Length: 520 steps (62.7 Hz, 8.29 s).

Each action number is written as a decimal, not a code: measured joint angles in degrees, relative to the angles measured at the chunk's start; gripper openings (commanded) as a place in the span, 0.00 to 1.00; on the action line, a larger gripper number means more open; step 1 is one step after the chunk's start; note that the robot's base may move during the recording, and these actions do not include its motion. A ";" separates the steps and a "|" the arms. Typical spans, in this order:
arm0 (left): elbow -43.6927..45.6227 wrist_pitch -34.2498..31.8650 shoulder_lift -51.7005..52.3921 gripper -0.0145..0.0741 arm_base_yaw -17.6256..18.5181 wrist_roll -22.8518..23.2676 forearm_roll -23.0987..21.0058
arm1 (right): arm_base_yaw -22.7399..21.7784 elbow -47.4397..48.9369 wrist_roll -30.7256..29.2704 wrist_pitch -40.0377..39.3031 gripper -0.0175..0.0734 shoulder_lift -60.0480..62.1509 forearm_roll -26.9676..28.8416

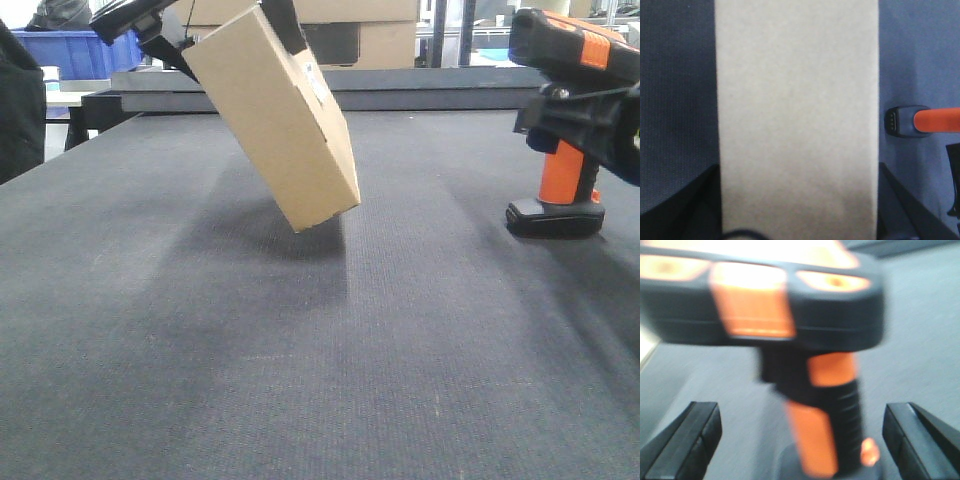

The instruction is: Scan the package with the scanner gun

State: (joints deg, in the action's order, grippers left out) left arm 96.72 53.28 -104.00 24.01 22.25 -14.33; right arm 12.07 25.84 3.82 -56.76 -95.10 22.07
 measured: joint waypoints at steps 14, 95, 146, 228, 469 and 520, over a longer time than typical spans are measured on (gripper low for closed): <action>0.00 0.00 0.00 0.04 0.00 0.00 0.00 | 0.00 2.46 0.10 -4.43 0.82 -3.95 0.31; 0.00 0.83 0.00 0.04 0.00 0.00 -1.54 | 0.00 6.80 -13.28 -8.78 0.02 -6.67 3.32; 0.00 1.43 0.00 0.04 0.00 0.00 -1.66 | 0.00 10.35 -4.89 -9.40 0.01 -8.58 3.66; 0.00 1.17 0.00 0.04 0.00 0.00 -1.66 | 0.00 7.74 -2.55 -11.80 0.79 -10.00 1.71; -50.87 -31.55 60.04 0.04 -14.94 -5.73 24.57 | -17.53 -0.50 -18.82 64.27 0.01 64.13 -1.59; -76.40 -40.56 91.44 0.04 -24.65 -5.50 21.54 | -17.74 -8.36 -18.82 69.52 0.01 84.88 -0.97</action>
State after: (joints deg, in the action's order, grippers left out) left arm 20.33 12.72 -12.56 -0.63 16.76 7.22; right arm -5.68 17.47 -15.00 12.76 -10.22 21.10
